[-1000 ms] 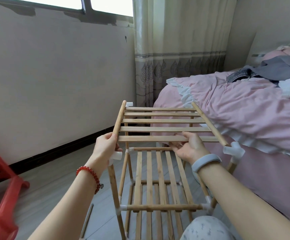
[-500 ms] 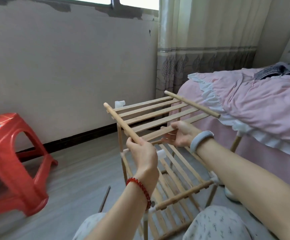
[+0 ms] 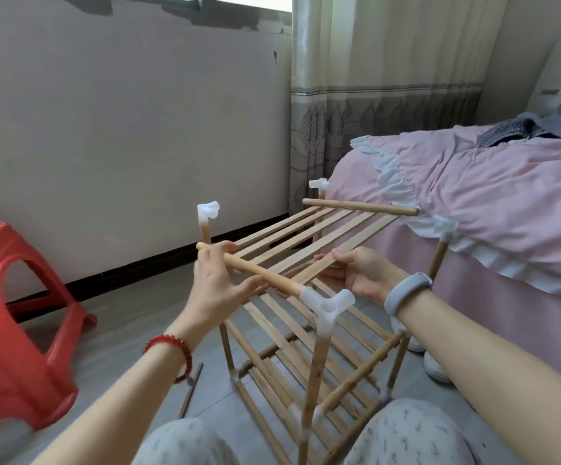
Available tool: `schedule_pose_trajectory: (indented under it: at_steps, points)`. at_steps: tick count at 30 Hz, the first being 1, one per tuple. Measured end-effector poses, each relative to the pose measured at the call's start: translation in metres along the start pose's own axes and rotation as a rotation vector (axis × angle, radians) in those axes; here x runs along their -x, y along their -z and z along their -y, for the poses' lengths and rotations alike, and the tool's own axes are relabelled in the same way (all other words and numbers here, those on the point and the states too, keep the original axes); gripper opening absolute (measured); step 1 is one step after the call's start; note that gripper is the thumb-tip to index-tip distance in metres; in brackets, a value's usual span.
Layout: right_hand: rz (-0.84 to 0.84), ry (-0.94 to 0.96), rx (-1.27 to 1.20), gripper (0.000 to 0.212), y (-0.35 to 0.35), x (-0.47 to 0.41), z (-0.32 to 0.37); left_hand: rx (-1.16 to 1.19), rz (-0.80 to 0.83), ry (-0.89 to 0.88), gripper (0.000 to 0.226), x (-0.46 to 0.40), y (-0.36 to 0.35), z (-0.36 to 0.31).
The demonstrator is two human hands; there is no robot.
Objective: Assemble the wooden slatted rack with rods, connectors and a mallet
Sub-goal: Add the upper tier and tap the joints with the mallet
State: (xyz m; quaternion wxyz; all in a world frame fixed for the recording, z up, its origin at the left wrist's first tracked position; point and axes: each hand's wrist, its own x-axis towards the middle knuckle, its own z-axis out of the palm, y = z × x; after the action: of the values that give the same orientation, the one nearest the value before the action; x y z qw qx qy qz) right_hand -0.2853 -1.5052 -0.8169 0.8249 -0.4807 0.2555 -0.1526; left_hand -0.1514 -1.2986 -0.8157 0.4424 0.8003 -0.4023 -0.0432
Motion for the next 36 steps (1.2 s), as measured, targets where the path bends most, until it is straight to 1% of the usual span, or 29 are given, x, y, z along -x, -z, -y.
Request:
schedule_pose_trajectory:
  at_steps: [1,2,3,4,5,7,9,10,14,16,18,21,23,26,29,32,34,36]
  points:
    - [0.013,0.001,0.014,0.021,0.001,0.0,0.001,-0.165,0.029,-0.153,0.059,-0.01,0.003,0.01]
    - [0.026,0.0,0.033,0.023,0.003,0.0,0.003,-0.309,0.07,-0.309,0.061,-0.021,0.005,0.017]
    - [0.04,-0.001,0.054,0.025,0.004,0.001,0.004,-0.441,0.121,-0.445,0.055,-0.029,0.005,0.024]
    - [0.052,0.001,0.081,0.026,0.006,0.002,0.006,-0.545,0.197,-0.539,0.048,-0.035,0.004,0.025]
    - [0.069,0.004,0.113,0.027,0.007,0.003,0.009,-0.599,0.286,-0.572,0.044,-0.038,0.003,0.023]
    - [0.084,0.029,0.157,0.029,0.009,0.005,0.015,-0.605,0.383,-0.636,0.039,-0.037,-0.002,0.012]
    - [0.093,0.057,0.164,0.026,0.011,0.005,0.019,-0.579,0.373,-0.725,0.035,-0.032,-0.01,0.008]
    - [0.099,0.06,0.161,0.025,0.013,0.006,0.02,-0.569,0.369,-0.746,0.035,-0.028,-0.013,0.007]
    - [0.099,0.001,0.118,0.022,0.018,0.007,0.013,-0.438,0.389,-0.704,0.033,-0.024,-0.02,0.012]
    - [0.081,-0.022,0.168,0.022,0.023,0.013,0.011,-0.437,0.389,-0.712,0.037,-0.026,-0.02,0.011]
    - [0.031,-0.034,0.272,0.029,0.028,0.027,0.012,-0.462,0.392,-0.74,0.04,-0.029,-0.018,0.009]
    - [-0.13,0.006,0.32,0.035,0.031,0.056,0.014,-0.503,0.366,-0.773,0.035,-0.036,-0.015,0.011]
    - [-0.248,0.092,0.222,0.032,0.022,0.074,0.009,-0.52,0.33,-0.791,0.037,-0.039,-0.015,0.011]
    - [-0.371,0.214,0.097,0.026,-0.002,0.091,-0.01,-0.508,0.257,-0.822,0.045,-0.041,-0.022,0.005]
    - [-0.576,0.35,0.163,0.024,-0.024,0.095,-0.027,-0.522,0.169,-0.863,0.048,-0.034,-0.029,-0.003]
    - [-0.79,0.448,0.178,0.011,-0.032,0.084,-0.036,-0.52,0.158,-0.867,0.046,-0.028,-0.032,-0.007]
    - [-0.835,0.494,0.21,0.012,-0.032,0.074,-0.034,-0.532,0.143,-0.848,0.047,-0.027,-0.03,-0.006]
    - [-0.786,0.48,0.274,0.017,-0.031,0.068,-0.029,-0.546,0.117,-0.821,0.049,-0.026,-0.027,-0.004]
